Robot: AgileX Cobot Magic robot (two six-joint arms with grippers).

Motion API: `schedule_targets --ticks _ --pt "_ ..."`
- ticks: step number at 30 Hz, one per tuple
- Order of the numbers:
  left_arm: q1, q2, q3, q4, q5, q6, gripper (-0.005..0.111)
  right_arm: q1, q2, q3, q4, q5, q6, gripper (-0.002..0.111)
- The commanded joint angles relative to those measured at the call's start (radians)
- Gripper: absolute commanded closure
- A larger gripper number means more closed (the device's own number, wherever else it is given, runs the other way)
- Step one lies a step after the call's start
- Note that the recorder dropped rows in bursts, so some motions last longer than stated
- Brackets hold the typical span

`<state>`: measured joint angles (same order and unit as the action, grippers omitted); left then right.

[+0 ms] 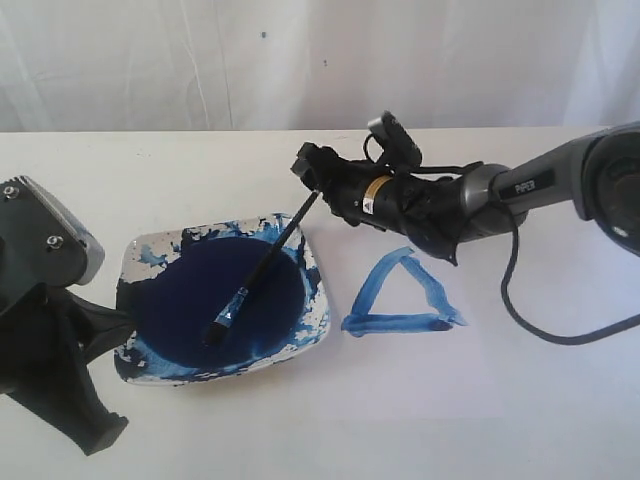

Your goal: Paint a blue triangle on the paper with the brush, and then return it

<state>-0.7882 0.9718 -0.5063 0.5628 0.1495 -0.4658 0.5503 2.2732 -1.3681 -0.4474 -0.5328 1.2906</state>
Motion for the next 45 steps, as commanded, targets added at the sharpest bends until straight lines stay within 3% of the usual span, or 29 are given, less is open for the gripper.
schedule_targets --ticks 1,10,16,19,21,22,27,36,38,40,45 --pt "-0.002 -0.007 0.006 -0.008 -0.006 -0.007 0.107 -0.012 -0.116 0.054 -0.096 0.202 -0.074 0.045" --pt "-0.002 -0.007 0.004 -0.008 -0.110 -0.007 0.107 -0.020 -0.463 0.301 -0.129 0.300 -0.316 0.045" --pt "0.038 -0.060 -0.007 -0.037 -0.132 -0.032 0.107 -0.063 -0.838 0.536 -0.129 0.300 -0.457 0.072" --pt "0.102 -0.150 -0.035 -0.039 -0.132 -0.034 0.107 -0.095 -1.079 0.660 -0.129 0.294 -0.487 0.089" --pt "0.152 -0.224 -0.051 -0.039 -0.126 -0.034 0.107 -0.115 -1.258 0.727 -0.129 0.279 -0.542 0.106" --pt "0.165 -0.267 -0.054 -0.039 -0.116 -0.035 0.107 -0.115 -1.354 0.759 -0.129 0.279 -0.603 0.108" --pt "0.167 -0.344 -0.054 -0.039 -0.114 -0.030 0.107 -0.115 -1.598 0.787 -0.129 0.395 -0.644 0.108" --pt "0.170 -0.364 -0.054 -0.037 -0.098 -0.026 0.107 -0.115 -1.718 0.787 -0.129 0.397 -0.642 0.108" --pt "0.197 -0.422 -0.053 -0.025 -0.075 -0.029 0.107 -0.115 -1.720 0.787 -0.129 0.400 -0.642 0.108" --pt "0.235 -0.506 -0.053 -0.106 -0.028 -0.105 0.107 -0.115 -1.722 0.787 -0.129 0.405 -0.642 0.108" --pt "0.395 -0.820 -0.053 -0.321 0.253 -0.210 0.107 -0.115 -1.722 0.787 -0.129 0.405 -0.642 0.108"
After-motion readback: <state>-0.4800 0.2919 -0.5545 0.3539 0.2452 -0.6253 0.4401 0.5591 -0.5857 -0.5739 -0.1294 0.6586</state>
